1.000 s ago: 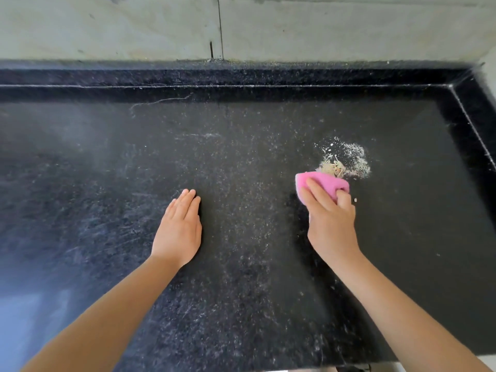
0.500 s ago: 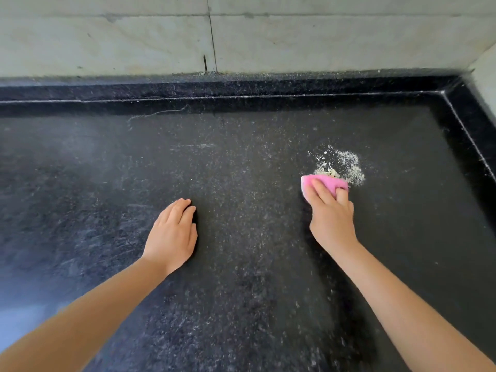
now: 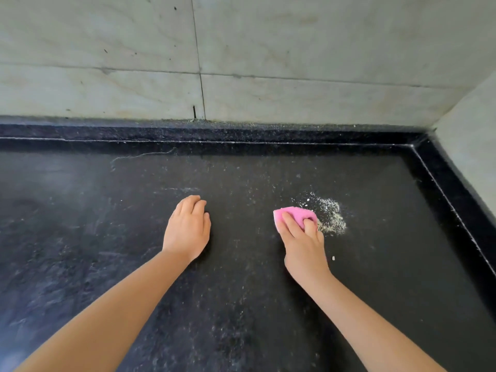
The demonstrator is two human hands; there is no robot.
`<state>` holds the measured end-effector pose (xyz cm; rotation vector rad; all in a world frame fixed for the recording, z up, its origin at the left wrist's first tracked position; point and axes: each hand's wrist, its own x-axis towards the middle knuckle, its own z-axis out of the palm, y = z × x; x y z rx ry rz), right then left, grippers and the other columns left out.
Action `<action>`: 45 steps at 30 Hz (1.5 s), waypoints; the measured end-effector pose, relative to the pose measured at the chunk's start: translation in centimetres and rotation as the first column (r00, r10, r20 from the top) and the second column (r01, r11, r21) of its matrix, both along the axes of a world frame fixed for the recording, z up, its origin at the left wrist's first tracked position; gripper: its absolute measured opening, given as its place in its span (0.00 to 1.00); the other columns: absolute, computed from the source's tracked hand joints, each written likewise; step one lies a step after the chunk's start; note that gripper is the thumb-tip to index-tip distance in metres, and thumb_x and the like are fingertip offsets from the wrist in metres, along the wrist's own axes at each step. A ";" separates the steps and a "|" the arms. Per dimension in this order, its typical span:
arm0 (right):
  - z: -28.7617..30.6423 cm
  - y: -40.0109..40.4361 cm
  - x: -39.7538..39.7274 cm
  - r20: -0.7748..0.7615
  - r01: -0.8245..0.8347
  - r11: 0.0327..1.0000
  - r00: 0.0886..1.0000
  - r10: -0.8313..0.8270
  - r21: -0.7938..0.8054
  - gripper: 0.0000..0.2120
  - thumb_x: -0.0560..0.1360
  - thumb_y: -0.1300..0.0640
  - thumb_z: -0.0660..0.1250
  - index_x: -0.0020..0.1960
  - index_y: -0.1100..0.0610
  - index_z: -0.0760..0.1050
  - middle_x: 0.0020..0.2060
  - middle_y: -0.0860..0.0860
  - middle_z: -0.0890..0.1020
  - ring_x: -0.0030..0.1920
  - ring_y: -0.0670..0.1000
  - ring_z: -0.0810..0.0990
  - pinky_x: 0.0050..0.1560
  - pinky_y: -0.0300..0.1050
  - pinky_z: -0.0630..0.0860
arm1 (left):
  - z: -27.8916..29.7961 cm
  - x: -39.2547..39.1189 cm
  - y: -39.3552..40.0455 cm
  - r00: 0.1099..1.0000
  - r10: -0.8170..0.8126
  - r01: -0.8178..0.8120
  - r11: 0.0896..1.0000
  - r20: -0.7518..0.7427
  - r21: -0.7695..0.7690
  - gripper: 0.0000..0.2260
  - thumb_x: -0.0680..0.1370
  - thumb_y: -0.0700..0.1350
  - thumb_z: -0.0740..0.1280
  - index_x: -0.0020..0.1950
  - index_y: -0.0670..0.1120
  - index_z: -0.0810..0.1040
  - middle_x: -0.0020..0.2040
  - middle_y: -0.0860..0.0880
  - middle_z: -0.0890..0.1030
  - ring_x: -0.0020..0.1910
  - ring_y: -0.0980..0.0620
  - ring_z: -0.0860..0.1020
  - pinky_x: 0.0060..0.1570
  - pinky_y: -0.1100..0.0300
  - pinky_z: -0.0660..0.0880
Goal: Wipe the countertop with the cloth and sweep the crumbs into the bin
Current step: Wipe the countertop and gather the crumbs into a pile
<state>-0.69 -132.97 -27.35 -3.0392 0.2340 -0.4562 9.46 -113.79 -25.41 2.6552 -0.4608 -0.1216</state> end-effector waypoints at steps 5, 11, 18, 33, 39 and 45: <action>2.4 -5.1 3.6 0.084 -0.193 0.977 0.979 0.186 0.091 0.24 0.64 0.74 0.60 0.58 0.63 0.76 0.52 0.56 0.82 0.47 0.61 0.78 0.46 0.41 0.60 | -0.2 0.6 -3.9 0.993 -0.079 0.074 0.996 -0.088 -0.058 0.19 0.81 0.43 0.51 0.72 0.37 0.59 0.74 0.43 0.58 0.74 0.48 0.53 0.70 0.62 0.47; 2.7 -9.8 11.6 -0.106 -0.283 0.893 0.935 0.337 0.349 0.16 0.74 0.72 0.59 0.59 0.63 0.76 0.57 0.56 0.79 0.59 0.61 0.74 0.61 0.58 0.69 | -1.6 1.3 -7.4 0.985 -0.145 0.156 0.981 -0.098 0.115 0.21 0.82 0.46 0.45 0.74 0.41 0.50 0.76 0.46 0.50 0.75 0.50 0.45 0.71 0.61 0.41; 3.2 -7.8 13.9 -0.404 -0.032 0.690 0.791 0.459 0.723 0.14 0.75 0.71 0.59 0.55 0.60 0.79 0.55 0.50 0.77 0.56 0.44 0.72 0.54 0.31 0.68 | -1.9 1.5 -7.8 0.990 -0.105 0.118 0.982 -0.094 0.146 0.21 0.82 0.45 0.46 0.74 0.42 0.52 0.76 0.47 0.50 0.75 0.52 0.46 0.70 0.62 0.40; 5.7 -15.8 13.1 -0.379 -0.002 0.853 0.895 0.235 0.522 0.18 0.76 0.72 0.56 0.62 0.60 0.73 0.62 0.48 0.73 0.54 0.38 0.68 0.57 0.20 0.57 | -2.9 1.8 -8.0 0.997 -0.072 0.075 0.994 -0.034 0.079 0.15 0.75 0.35 0.63 0.62 0.32 0.72 0.64 0.36 0.72 0.66 0.38 0.69 0.65 0.49 0.62; 0.0 -15.8 10.1 -0.121 -0.207 0.917 0.958 0.261 0.342 0.29 0.62 0.82 0.63 0.54 0.57 0.80 0.52 0.54 0.82 0.42 0.58 0.65 0.42 0.65 0.73 | -3.0 1.8 -8.2 0.998 -0.056 0.056 0.995 -0.002 0.086 0.14 0.73 0.33 0.66 0.58 0.30 0.74 0.60 0.34 0.75 0.62 0.35 0.72 0.61 0.44 0.66; 1.1 -12.4 5.0 -0.177 -0.449 0.775 0.804 0.568 0.446 0.27 0.58 0.78 0.65 0.53 0.60 0.80 0.51 0.53 0.83 0.51 0.61 0.72 0.46 0.62 0.72 | -2.8 1.7 -8.4 0.998 -0.042 0.045 0.995 -0.041 0.088 0.16 0.76 0.35 0.61 0.63 0.31 0.71 0.65 0.36 0.71 0.67 0.37 0.66 0.67 0.47 0.60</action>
